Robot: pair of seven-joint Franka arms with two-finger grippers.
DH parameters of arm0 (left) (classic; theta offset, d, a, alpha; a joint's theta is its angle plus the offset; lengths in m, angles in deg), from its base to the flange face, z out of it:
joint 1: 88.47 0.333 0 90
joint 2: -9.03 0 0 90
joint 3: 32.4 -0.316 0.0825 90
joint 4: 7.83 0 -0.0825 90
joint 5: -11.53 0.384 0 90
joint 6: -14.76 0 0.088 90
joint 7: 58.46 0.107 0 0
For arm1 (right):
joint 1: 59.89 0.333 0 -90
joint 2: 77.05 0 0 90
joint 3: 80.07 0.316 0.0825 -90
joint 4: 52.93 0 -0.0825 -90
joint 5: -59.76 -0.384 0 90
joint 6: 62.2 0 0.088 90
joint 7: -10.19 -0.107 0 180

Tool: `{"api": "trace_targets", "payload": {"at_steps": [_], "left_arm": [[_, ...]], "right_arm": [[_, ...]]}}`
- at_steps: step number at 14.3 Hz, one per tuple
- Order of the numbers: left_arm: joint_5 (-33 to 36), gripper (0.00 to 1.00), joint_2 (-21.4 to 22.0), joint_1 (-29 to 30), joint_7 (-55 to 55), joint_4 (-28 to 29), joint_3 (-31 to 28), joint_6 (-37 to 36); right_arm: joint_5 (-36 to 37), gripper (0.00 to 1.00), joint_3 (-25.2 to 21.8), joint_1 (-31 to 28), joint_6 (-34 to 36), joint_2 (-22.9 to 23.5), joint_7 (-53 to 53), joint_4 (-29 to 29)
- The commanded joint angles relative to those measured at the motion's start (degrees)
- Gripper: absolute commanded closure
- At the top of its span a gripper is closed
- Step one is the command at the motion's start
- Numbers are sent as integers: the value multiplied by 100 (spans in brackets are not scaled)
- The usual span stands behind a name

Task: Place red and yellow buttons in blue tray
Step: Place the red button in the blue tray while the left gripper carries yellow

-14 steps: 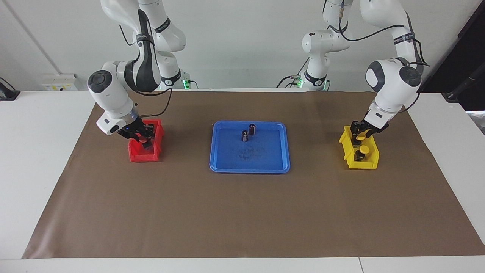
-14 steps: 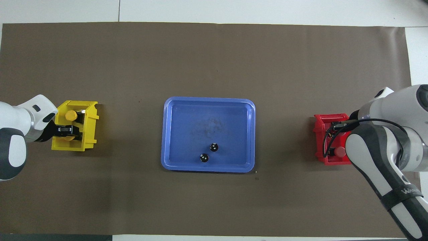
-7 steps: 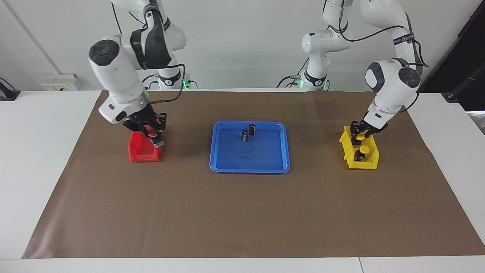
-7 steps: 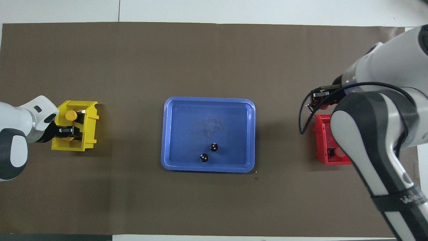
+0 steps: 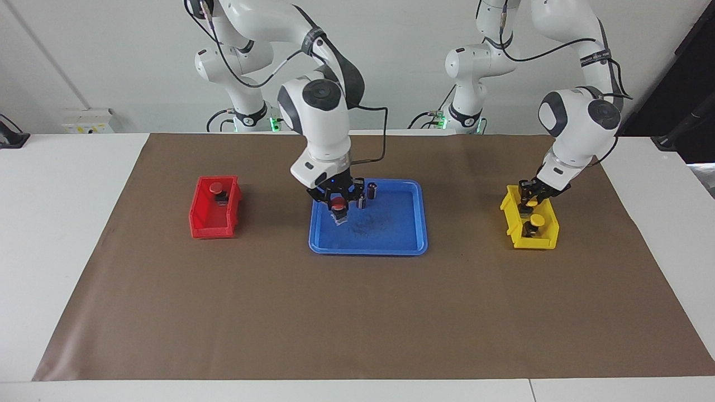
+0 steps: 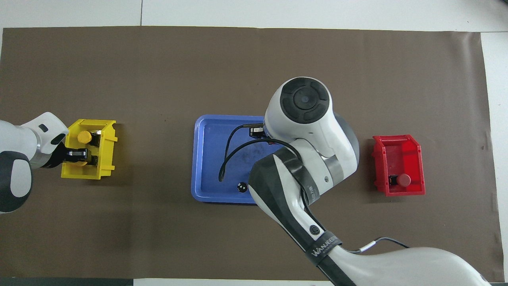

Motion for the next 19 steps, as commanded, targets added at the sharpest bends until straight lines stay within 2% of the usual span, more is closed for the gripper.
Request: {"api": "trace_targets", "payload": {"at_steps": [1, 4, 6, 7, 8, 9, 10, 11, 12, 14, 17, 19], "left_arm": [[-65, 99, 114, -20, -54, -1048, -9, -1447], [-91, 99, 300, -73, -255, -1990, 35, -2706], [-101, 99, 265, -571, -973, -2125, 96, -2746], [-101, 99, 274, -879, -1351, -2090, 97, -2640], [-101, 99, 300, -1056, -1659, -2020, 105, -2544], [-101, 99, 300, -1266, -1906, -1941, 114, -2456], [-101, 99, 283, -1503, -2178, -1853, 114, -2298], [-109, 99, 256, -1610, -2399, -1835, 123, -2210], [-162, 99, 247, -1768, -2566, -1826, 123, -2156], [-302, 99, 178, -2119, -2909, -1826, 123, -1937], [-347, 99, -164, -2936, -3707, -1843, 123, -1428], [-338, 99, -437, -3367, -4270, -1913, 114, -1041]], "right_arm": [[59, 78, -40, 135, -281, 371, -264, -138], [59, 76, -32, 108, -352, 371, -255, 81], [60, 74, -32, 117, -588, 389, -264, 248], [60, 68, -40, 126, -764, 371, -264, 423], [60, 51, -40, 126, -827, 354, -264, 477], [60, 41, -40, 126, -784, 354, -264, 460], [60, 26, -40, 126, -757, 354, -273, 434], [60, 4, -49, 126, -757, 354, -273, 399], [68, 0, -58, 109, -713, 345, -264, 355], [147, 0, -110, -31, -346, 153, -186, 101], [270, 0, -93, -672, -125, -488, 42, 90], [270, 0, -102, -1111, 295, -849, 673, 283]]}}
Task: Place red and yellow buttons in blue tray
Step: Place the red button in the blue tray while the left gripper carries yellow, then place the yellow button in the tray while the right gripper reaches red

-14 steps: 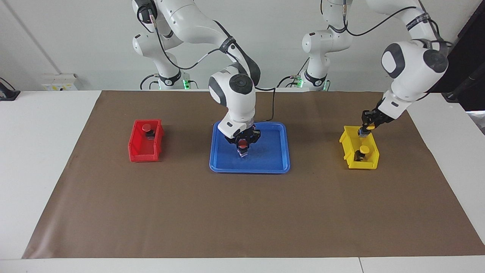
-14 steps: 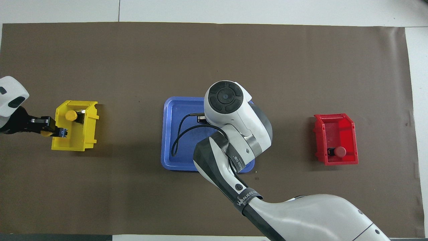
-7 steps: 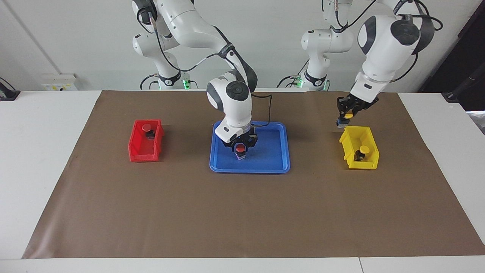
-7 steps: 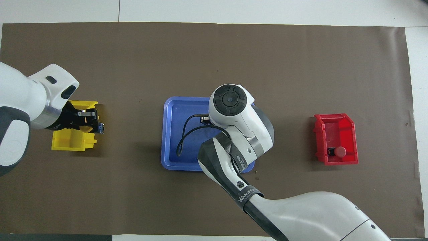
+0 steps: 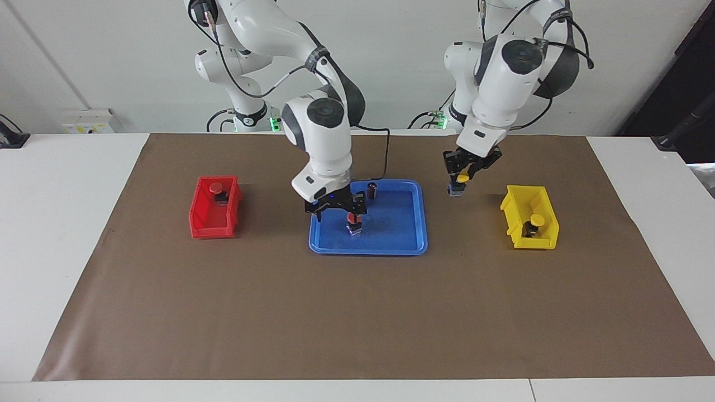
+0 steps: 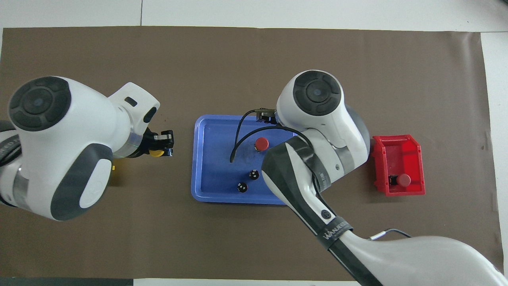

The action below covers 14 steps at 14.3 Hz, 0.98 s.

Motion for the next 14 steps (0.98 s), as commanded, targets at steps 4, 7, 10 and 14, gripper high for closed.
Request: {"api": "trace_targets", "payload": {"at_steps": [4, 7, 10, 14], "left_arm": [[-56, 99, -1040, -856, -736, -648, -103, 530], [-12, 99, -1726, -874, -727, -1300, -103, 530], [-20, 99, -2069, -1075, -736, -1354, -111, 775], [-20, 99, -2220, -1103, -736, -1336, -112, 908]], "right_arm": [[3, 0, 77, -1530, 601, -1179, 1801, 1501], [-50, 8, 77, -2260, 636, -1637, 2709, 2267], [-322, 15, 77, -2614, 444, -1788, 2983, 2647], [-323, 26, 68, -2780, -65, -1945, 3097, 3137]]}}
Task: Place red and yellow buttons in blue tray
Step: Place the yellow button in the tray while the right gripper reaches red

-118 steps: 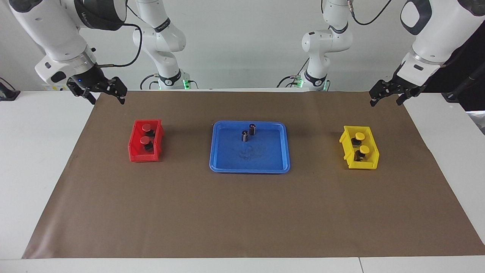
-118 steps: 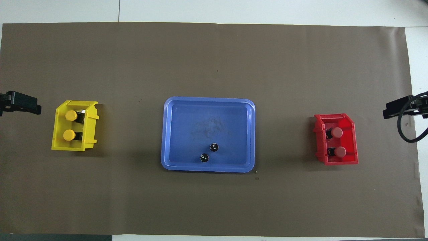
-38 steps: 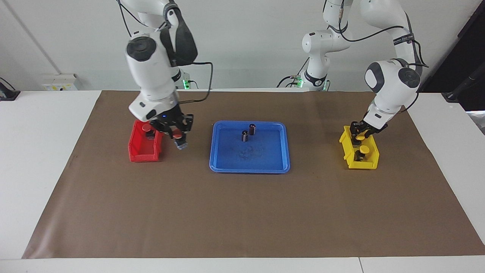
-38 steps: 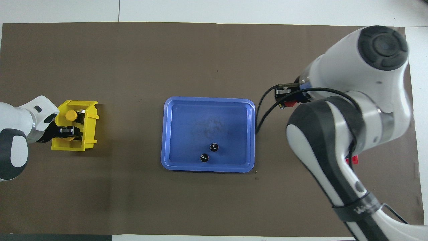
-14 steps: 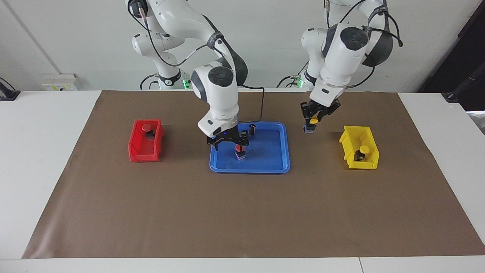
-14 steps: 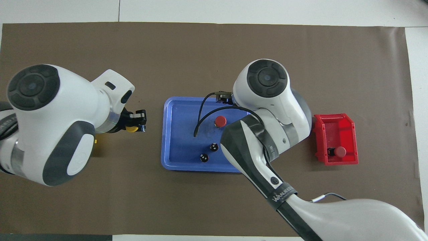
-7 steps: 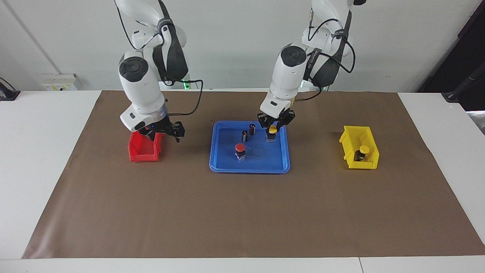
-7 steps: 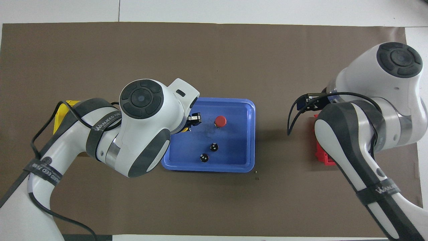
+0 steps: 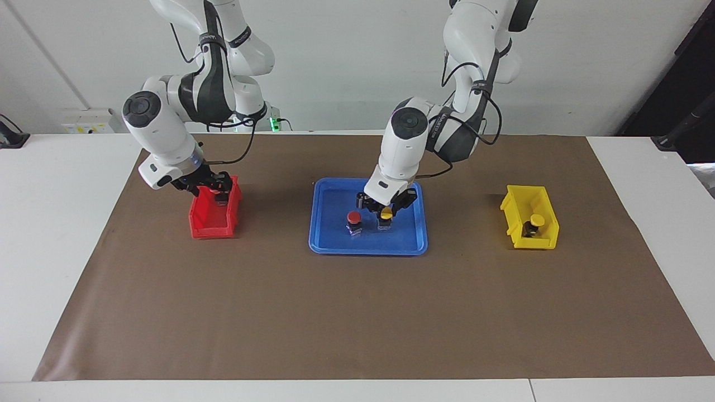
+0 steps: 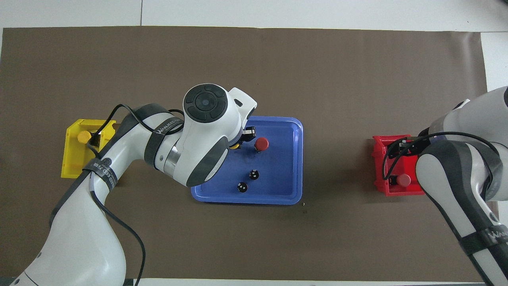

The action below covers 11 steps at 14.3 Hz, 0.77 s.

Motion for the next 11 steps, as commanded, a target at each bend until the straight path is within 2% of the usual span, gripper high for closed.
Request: {"api": "trace_targets", "payload": {"at_steps": [1, 7, 9, 10, 11], "left_arm": [[-21, 99, -49, -87, -35, -101, -89, 35], [-3, 99, -172, -79, 18, -56, -89, 246], [-3, 83, -172, -70, 9, -13, -89, 290], [-3, 67, -172, -70, 9, 5, -89, 290], [-3, 58, -172, -61, 9, 5, -89, 281]], "right_arm": [[-88, 26, 61, -247, -469, -342, 373, 638], [-88, 32, 61, -247, -662, -439, 726, 1060], [-88, 37, 61, -239, -742, -509, 831, 1210], [-88, 37, 61, -247, -742, -518, 997, 1237], [-88, 37, 61, -247, -742, -519, 1086, 1246]]}}
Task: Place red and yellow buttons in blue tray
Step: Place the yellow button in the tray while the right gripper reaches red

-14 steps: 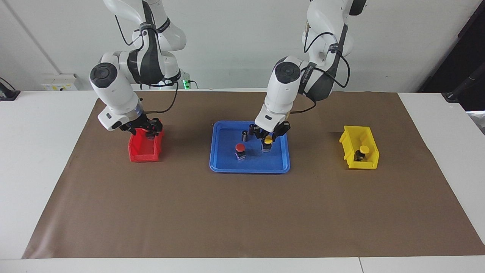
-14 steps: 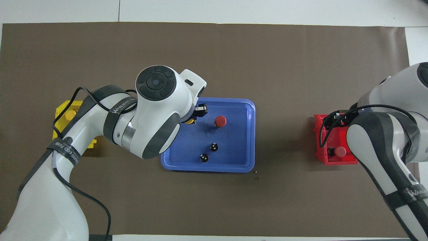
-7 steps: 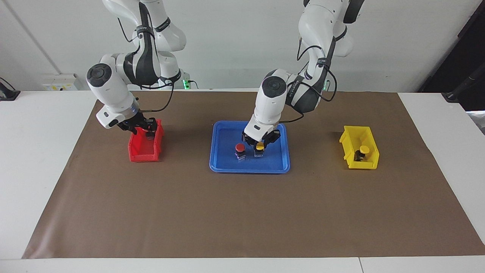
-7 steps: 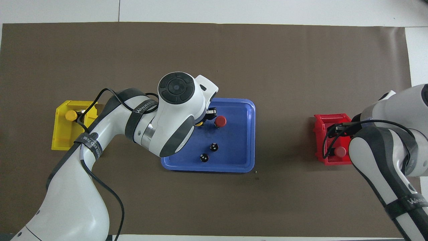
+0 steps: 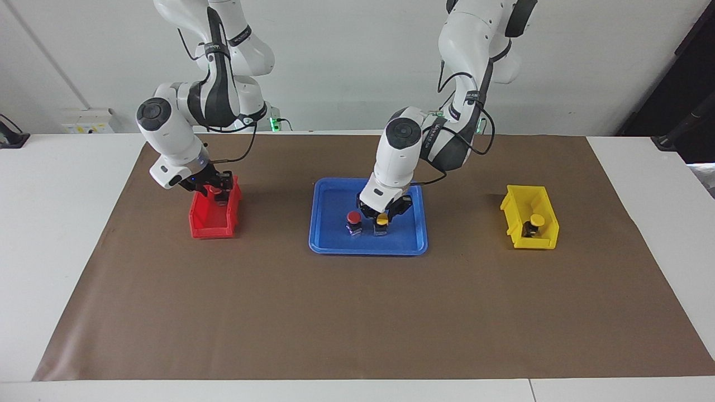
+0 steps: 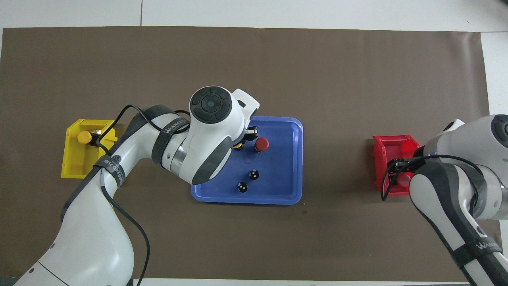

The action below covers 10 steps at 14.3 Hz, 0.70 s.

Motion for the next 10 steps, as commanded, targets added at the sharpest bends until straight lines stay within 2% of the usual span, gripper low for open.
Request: {"api": "trace_targets", "payload": {"at_steps": [1, 3, 4, 6, 8, 10], "left_arm": [[-3, 48, -22, -63, -1, 7, -76, 76], [6, 29, -22, -71, -18, 7, -85, 24], [6, 24, -5, -71, -18, -2, -85, -3], [6, 21, 162, -71, -18, -37, -85, -265], [-3, 19, 626, -2, 17, -28, -111, -695], [6, 9, 1110, 313, 314, 24, -138, -1362]], "right_arm": [[-87, 37, 43, -90, -123, -242, 320, 260], [-87, 38, 43, -90, -150, -286, 355, 347], [-87, 38, 43, -90, -150, -286, 443, 365], [-79, 38, 43, -134, -150, -295, 627, 383], [-70, 38, 43, -204, -150, -312, 715, 400], [-70, 38, 43, -204, -159, -330, 733, 444]]}}
